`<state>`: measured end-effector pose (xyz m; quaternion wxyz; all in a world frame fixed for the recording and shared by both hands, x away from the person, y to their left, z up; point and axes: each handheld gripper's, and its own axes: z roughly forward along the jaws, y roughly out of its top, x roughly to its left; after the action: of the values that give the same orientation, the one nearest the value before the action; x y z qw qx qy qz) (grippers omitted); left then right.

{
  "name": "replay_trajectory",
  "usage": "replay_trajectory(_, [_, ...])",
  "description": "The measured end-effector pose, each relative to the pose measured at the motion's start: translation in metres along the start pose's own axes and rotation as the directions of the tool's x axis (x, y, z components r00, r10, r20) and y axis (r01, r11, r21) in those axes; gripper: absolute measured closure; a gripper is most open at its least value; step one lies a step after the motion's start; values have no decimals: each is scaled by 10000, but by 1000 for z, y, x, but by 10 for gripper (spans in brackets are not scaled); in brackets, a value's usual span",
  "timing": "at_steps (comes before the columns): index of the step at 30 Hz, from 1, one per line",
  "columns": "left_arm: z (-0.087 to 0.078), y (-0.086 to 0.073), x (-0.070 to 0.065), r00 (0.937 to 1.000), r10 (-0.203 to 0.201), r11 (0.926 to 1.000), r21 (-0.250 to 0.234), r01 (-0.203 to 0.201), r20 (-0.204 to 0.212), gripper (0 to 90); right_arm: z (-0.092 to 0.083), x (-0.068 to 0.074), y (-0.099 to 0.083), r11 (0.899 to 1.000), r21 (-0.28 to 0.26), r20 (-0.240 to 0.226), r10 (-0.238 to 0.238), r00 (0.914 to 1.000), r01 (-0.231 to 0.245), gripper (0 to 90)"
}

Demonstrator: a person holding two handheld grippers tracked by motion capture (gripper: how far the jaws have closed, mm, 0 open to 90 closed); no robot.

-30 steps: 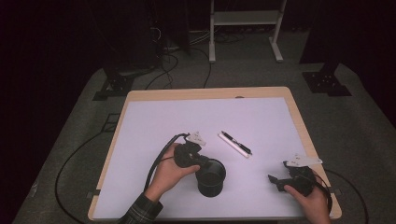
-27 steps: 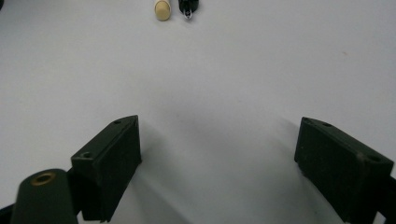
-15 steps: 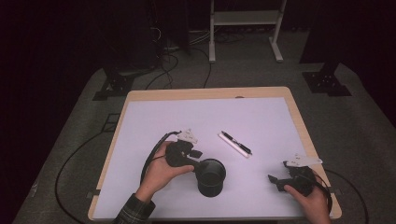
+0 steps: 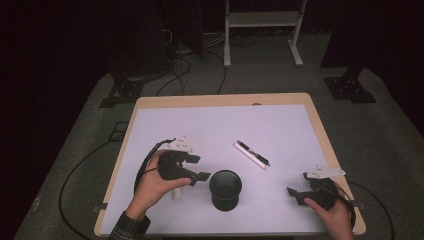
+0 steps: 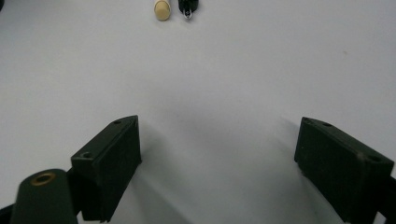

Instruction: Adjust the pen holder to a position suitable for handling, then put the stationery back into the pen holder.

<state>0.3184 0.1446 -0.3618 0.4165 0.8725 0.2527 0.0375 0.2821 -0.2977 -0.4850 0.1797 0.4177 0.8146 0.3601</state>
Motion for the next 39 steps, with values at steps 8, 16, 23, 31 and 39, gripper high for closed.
replay_trajectory(8, [-13, -7, 6, 9989, -101, 9998, -166, 94, -454, 248, 0, 0, 0, 10000, -11, 9, -8, 10000, 8, 135])
replay_trajectory(16, [-21, -20, 11, 9937, -125, 9998, -135, 111, -1110, 202, 0, 0, 0, 10000, -3, -1, 4, 10000, -4, 135])
replay_trajectory(23, [-27, -36, 16, 9892, -236, 9997, -17, 236, -1447, 175, 0, 0, 0, 10000, -2, -1, 2, 10000, -2, 135])
replay_trajectory(31, [-36, -58, 21, 9807, -499, 9988, -97, 489, -1891, 130, 0, 0, 0, 10000, 8, -26, 19, 10000, -19, 134])
replay_trajectory(39, [-44, -80, 26, 9690, -704, 9975, -73, 707, -2370, 93, 0, 0, 0, 10000, 34, -5, 0, 10000, 0, 134])
